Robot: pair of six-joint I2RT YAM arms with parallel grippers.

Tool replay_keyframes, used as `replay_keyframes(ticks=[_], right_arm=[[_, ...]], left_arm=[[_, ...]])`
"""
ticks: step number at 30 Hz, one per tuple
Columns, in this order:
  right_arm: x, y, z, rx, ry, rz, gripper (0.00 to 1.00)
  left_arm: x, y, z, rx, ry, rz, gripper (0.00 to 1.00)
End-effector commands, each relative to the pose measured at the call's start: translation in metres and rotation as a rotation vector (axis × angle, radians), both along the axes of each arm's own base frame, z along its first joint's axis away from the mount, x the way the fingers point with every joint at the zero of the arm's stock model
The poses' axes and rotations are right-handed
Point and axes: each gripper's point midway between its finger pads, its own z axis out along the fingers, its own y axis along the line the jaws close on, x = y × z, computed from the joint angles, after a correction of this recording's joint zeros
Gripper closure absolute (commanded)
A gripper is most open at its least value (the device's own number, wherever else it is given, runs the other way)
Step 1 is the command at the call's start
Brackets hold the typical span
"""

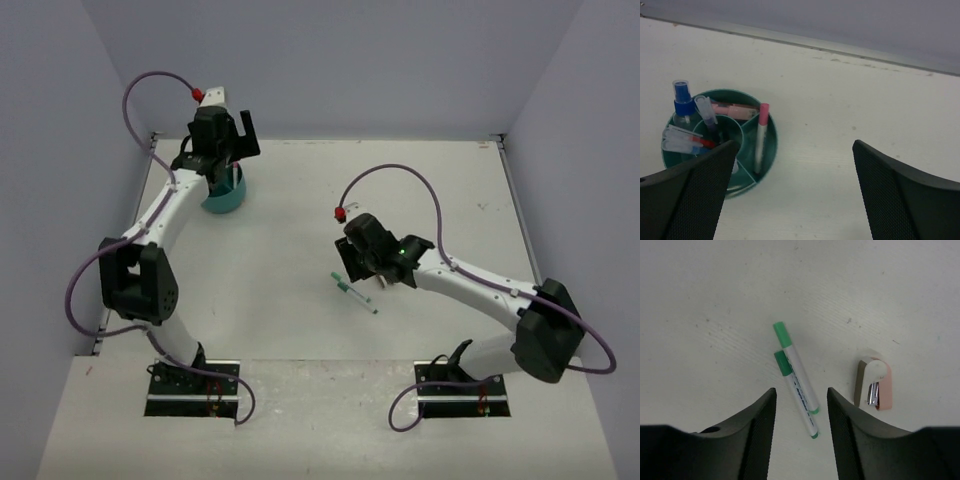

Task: Sort the stationery into containers
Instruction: Place the stationery in the storage box, then pick up the pen from the center of the board.

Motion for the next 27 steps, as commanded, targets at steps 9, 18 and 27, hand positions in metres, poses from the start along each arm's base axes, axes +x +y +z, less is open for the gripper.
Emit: replay_keyframes(ticks=[9, 18, 27], right_arm=[[-0.02, 0.007, -0.071, -0.216, 0.301, 0.079, 0.76], [-0.029, 0.01, -0.082, -0.238, 0.352, 0.092, 0.8], [-0.034, 0.009, -0.098, -0.266, 0.388, 0.086, 0.73]], left_arm=[[-0.139, -0.068, 0.129, -0.302, -0.259, -0.32, 0.0], [-0.156, -0.076, 0.109, -0.305, -0.212, -0.385, 0.0], [-0.161, -0.077, 0.113, -0.306, -0.222, -0.406, 0.0]])
